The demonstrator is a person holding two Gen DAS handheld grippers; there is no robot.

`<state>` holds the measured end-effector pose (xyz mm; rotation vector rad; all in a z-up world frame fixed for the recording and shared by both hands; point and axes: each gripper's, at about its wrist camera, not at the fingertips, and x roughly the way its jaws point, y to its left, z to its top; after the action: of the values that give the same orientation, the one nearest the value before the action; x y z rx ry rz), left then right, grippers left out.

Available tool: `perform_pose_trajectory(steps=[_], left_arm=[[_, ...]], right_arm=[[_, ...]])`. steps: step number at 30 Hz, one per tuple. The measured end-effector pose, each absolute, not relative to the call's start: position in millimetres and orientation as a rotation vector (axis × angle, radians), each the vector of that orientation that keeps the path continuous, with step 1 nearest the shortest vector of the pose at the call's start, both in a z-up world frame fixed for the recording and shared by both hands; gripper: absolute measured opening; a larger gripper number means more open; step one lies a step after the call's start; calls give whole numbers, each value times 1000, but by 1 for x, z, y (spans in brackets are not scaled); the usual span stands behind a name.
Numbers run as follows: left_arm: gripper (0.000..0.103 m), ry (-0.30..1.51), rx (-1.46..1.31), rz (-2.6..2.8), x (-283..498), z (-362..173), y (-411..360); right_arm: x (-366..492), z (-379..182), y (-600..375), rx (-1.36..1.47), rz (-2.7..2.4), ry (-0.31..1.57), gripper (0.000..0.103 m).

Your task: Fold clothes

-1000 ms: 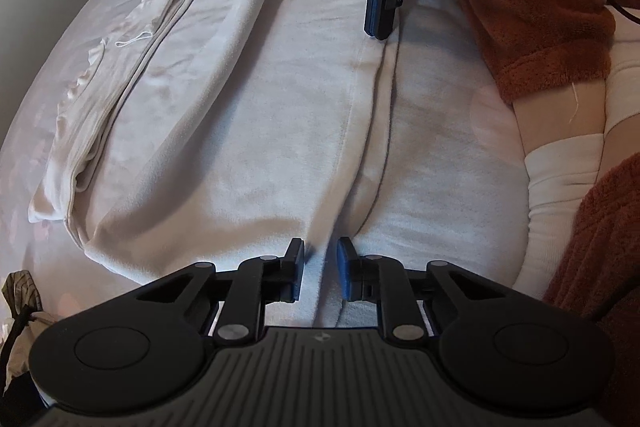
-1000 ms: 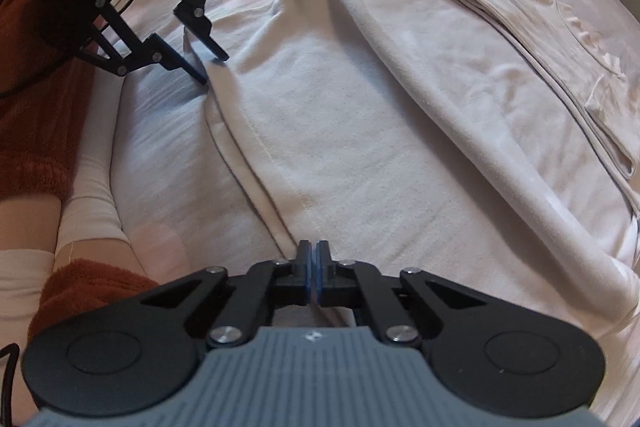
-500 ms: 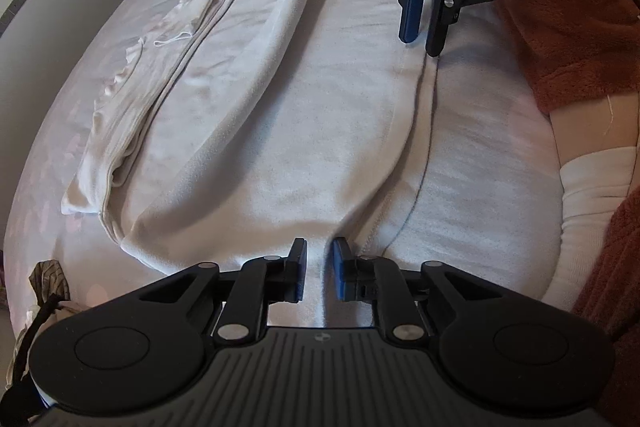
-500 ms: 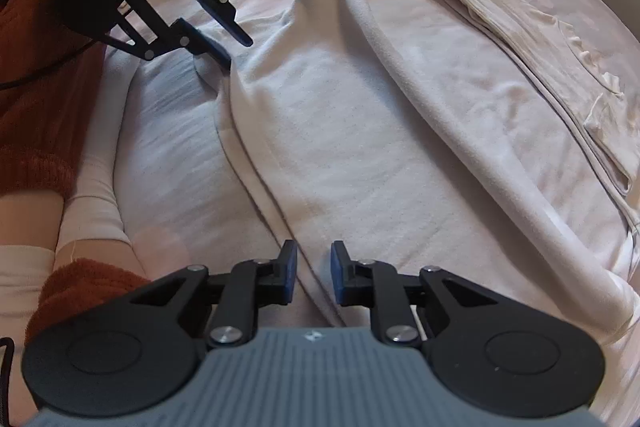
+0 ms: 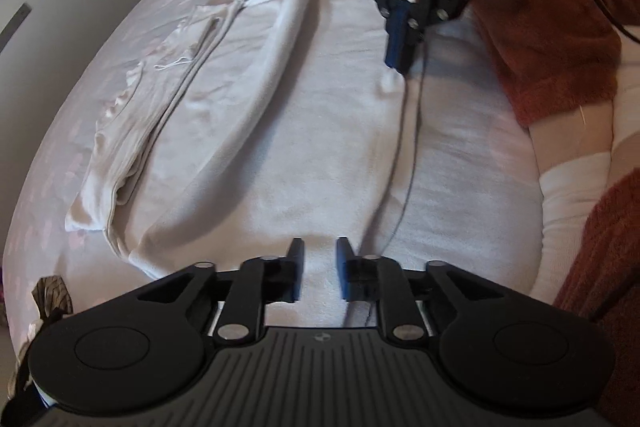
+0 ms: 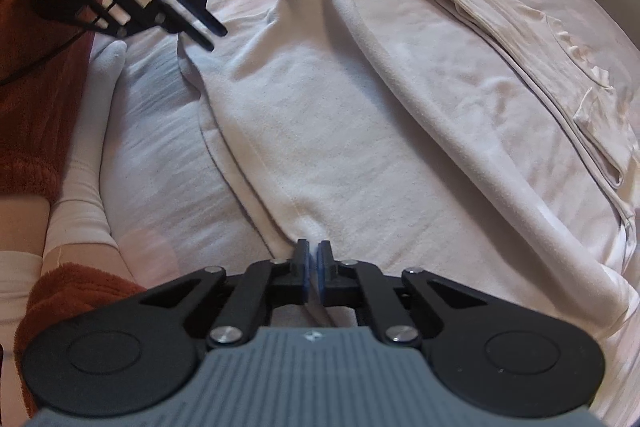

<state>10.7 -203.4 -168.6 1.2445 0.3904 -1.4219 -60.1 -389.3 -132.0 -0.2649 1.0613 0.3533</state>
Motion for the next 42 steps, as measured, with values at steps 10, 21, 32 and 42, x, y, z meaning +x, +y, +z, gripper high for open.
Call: perform_pose_trajectory(steps=[10,21,32,42], left_arm=[[8,449,1258,-1380,19,-183,-213],[1,451,1172,-1433,22,-163,-205],[0,528,1296,-1476,25,-181,-204],[4,528,1294,-1499,25,-178,-194]], right_arm=[[-65,-126,-391,-249,332,1014,4],[-71,-118,-399,-156,400,1003,3],[-64,-134,-391,-202,432,1111,4],[-67,-132,-392,-222,413,1115,8]])
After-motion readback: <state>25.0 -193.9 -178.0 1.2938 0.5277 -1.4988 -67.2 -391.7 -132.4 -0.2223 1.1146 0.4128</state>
